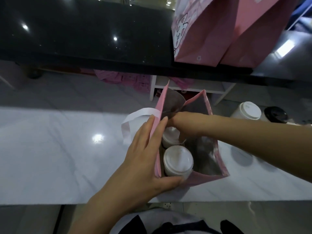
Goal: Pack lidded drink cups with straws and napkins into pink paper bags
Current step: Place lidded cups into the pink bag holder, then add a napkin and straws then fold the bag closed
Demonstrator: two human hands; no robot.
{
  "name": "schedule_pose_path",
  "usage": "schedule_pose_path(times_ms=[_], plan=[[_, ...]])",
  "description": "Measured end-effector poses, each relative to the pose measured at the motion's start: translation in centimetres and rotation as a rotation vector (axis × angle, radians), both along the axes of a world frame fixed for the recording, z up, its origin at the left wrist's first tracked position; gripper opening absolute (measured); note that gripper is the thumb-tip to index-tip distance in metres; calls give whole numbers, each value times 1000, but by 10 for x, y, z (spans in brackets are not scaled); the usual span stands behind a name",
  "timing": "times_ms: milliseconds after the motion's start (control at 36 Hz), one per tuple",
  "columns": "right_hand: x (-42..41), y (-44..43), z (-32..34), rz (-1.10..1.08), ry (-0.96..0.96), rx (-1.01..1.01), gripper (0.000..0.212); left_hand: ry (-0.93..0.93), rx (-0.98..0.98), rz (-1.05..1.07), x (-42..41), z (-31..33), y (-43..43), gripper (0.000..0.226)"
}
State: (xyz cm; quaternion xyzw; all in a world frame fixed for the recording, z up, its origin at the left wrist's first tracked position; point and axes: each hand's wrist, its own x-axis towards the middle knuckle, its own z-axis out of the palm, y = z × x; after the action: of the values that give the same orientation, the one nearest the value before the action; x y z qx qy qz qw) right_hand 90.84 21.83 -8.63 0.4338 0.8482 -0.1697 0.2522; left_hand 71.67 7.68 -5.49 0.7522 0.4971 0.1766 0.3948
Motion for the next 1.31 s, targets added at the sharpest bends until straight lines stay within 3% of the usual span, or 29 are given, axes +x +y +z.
schedule_pose_path(times_ms=[167, 278, 444, 639, 861, 944, 1167, 1306], plan=[[-5, -11, 26, -85, -42, -1, 67, -6, -3, -57, -6, 4, 4, 119], [2, -32, 74, -246, 162, 50, 50, 10, -20, -112, -8, 9, 8, 114], [47, -110, 125, -639, 527, 282, 49, 18, 12, -240, 0, 20, 26, 101], [97, -213, 88, -1083, 709, 733, 64, -4, 270, -387, 52, 51, 26, 93], [175, -298, 29, -1348, 636, 795, 79, -260, 462, -490, 177, 32, -52, 89], [209, -321, 7, -1412, 608, 757, 79, -135, 474, -511, 228, 3, -74, 92], [306, -403, -56, -1482, 513, 553, 85, 307, 252, -526, 336, -90, -109, 97], [368, -439, -76, -1512, 528, 484, 83, 357, 76, -481, 383, -119, -135, 99]])
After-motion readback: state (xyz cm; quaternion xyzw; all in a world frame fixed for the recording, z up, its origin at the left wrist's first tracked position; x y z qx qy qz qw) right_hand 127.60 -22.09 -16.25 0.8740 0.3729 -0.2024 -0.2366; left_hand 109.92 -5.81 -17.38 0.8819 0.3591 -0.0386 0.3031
